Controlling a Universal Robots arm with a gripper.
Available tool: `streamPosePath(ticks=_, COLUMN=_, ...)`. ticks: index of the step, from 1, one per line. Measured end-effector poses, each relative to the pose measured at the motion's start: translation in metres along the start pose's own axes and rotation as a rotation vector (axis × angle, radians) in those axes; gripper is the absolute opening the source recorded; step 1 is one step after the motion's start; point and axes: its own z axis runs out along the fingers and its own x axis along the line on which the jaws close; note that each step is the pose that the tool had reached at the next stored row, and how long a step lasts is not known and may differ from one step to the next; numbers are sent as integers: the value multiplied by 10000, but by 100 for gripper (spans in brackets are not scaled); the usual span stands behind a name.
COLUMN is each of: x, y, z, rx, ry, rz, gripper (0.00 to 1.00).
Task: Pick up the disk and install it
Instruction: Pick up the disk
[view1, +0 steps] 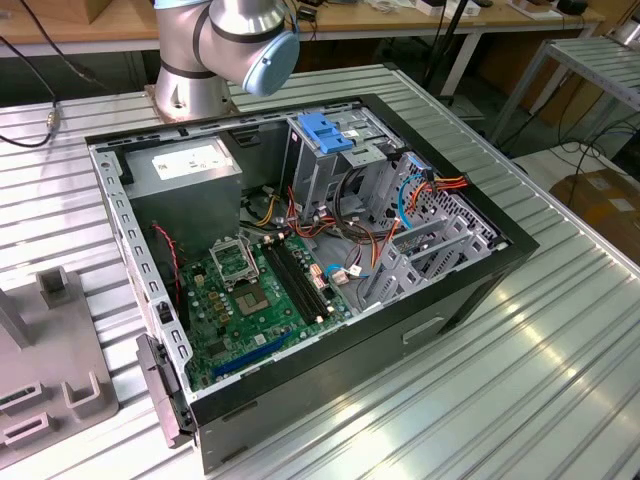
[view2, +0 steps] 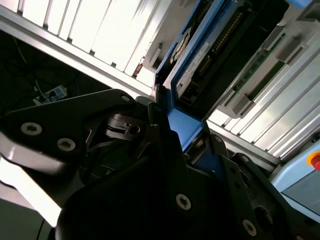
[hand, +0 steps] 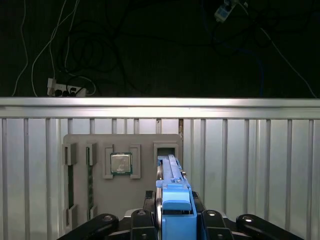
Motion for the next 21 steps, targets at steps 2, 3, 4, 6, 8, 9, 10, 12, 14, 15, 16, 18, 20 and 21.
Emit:
streamPosePath(ticks=2, x=0, y=0, z=-10, rx=1, ry=-1, rz=0, gripper=37)
streamPosePath(ticks=3, x=0, y=0, z=-15, rx=1, ry=-1, rz=0, gripper=37)
streamPosePath(ticks=4, x=0, y=0, z=-20, rx=0, ry=0, rz=1, gripper=37)
streamPosePath(ticks=6, x=0, y=0, z=-34, rx=0, ry=0, rz=0, gripper=37)
streamPosePath(ticks=8, x=0, y=-1, z=-46, rx=-1, ry=0, rz=0, gripper=37)
streamPosePath(ticks=9, x=0, y=-1, z=-50, rx=0, ry=0, rz=0, gripper=37)
streamPosePath(ticks=10, x=0, y=-1, z=-56, rx=-1, ry=0, rz=0, gripper=37)
streamPosePath(ticks=12, x=0, y=-1, z=-66, rx=-1, ry=0, rz=0, gripper=37)
streamPosePath(ticks=14, x=0, y=-1, z=-78, rx=0, ry=0, rz=0, gripper=37)
streamPosePath(ticks=15, x=0, y=-1, z=-83, rx=0, ry=0, rz=0, gripper=37)
streamPosePath(ticks=16, x=0, y=-1, z=-90, rx=0, ry=0, rz=0, gripper=37)
streamPosePath(ticks=18, x=0, y=-1, z=-103, rx=0, ry=-1, rz=0, gripper=37)
streamPosePath(ticks=20, x=1, y=-2, z=-116, rx=0, ry=0, rz=0, gripper=37)
streamPosePath(ticks=21, x=1, y=-2, z=-121, rx=0, ry=-1, rz=0, gripper=37)
